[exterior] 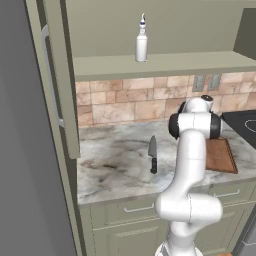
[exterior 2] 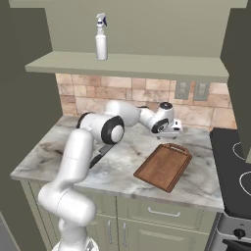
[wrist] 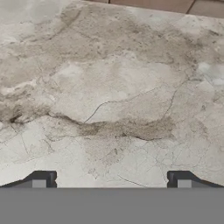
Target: Move the cutting board and knife to the sink. Then move spray from the cabinet to the counter.
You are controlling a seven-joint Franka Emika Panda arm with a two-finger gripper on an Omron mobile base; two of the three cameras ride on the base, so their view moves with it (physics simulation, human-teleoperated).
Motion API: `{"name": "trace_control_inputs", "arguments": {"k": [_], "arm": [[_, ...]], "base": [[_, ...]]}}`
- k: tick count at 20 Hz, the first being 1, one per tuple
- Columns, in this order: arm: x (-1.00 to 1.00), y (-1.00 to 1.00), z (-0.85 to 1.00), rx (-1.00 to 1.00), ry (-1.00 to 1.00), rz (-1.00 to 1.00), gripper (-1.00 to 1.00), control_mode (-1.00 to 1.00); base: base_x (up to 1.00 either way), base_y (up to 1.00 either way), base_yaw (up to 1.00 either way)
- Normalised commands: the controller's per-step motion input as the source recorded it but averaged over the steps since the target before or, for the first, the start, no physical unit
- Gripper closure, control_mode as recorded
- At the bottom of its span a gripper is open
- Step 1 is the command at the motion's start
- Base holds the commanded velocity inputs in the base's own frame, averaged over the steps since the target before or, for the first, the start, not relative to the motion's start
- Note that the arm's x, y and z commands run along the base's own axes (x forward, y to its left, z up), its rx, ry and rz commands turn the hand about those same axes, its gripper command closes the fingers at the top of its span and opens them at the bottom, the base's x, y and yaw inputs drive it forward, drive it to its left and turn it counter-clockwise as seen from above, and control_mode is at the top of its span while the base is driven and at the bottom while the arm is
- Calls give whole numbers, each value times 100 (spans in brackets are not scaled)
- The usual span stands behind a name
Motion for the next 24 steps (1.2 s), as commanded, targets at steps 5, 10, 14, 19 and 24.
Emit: {"name": "trace_control_inputs", "arguments": {"k": [5, 10, 14, 19, 24], "arm": [[14, -11, -18, 0, 4, 0, -100, -100], [-2, -12, -23, 0, 1, 0, -100, -100], [-10, -13, -22, 0, 0, 0, -100, -100], [-16, -11, -24, 0, 0, 0, -100, -100], [-35, -9, -29, 0, 0, 0, -100, -100]], "base": [[0, 0, 0], [0, 0, 0], [0, 0, 0], [0, 0, 0], [0, 0, 0]]}}
